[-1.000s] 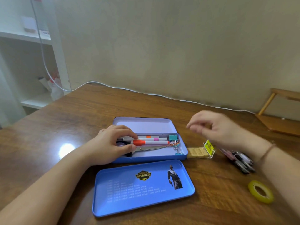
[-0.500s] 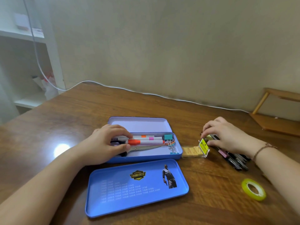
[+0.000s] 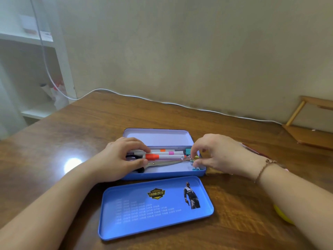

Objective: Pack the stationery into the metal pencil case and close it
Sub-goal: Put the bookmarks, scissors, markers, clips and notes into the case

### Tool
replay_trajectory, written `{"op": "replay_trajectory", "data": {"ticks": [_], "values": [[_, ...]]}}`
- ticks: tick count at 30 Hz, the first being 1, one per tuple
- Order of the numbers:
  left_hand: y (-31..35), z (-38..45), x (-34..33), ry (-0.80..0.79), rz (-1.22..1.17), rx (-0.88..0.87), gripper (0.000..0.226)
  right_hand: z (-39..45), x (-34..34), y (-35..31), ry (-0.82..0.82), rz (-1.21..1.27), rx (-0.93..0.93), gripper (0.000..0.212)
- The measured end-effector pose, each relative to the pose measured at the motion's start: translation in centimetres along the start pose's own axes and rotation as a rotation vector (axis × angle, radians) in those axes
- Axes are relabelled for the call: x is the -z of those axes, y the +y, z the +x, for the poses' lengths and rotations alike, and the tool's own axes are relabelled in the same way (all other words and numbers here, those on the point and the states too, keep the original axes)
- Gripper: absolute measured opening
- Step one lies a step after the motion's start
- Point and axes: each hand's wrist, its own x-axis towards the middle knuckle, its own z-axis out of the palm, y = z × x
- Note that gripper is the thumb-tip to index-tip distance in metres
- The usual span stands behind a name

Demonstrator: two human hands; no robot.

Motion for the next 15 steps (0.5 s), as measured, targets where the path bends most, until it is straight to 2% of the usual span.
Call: {"op": "replay_trajectory", "data": {"ticks": [4, 8, 12, 13, 15], "values": [[0.1, 0.0, 0.0, 0.006, -0.016, -0.003, 0.036, 0.2, -0.1, 0.2, -0.064, -0.014, 0.031, 0.017], [0.1, 0.0, 0.0, 0.005, -0.02, 0.0, 0.037, -0.1, 0.2, 0.2, -0.032, -0.019, 0.047, 0.014], [0.2, 0.0, 0.0, 0.01, -0.014, -0.002, 0.04, -0.3, 0.3, 0.6, -0.098, -0.032, 0.09, 0.018], [0.3, -0.1, 0.1, 0.01, -0.011, -0.004, 0.041, -0.5, 0.6, 1.0, -0.074, 0.022, 0.103, 0.019], [0.4, -0.1, 0.1, 0.005, -0.005, -0.006, 0.045, -1.2, 2.2, 2.2, 0.125, 0.246, 0.056, 0.017]]}}
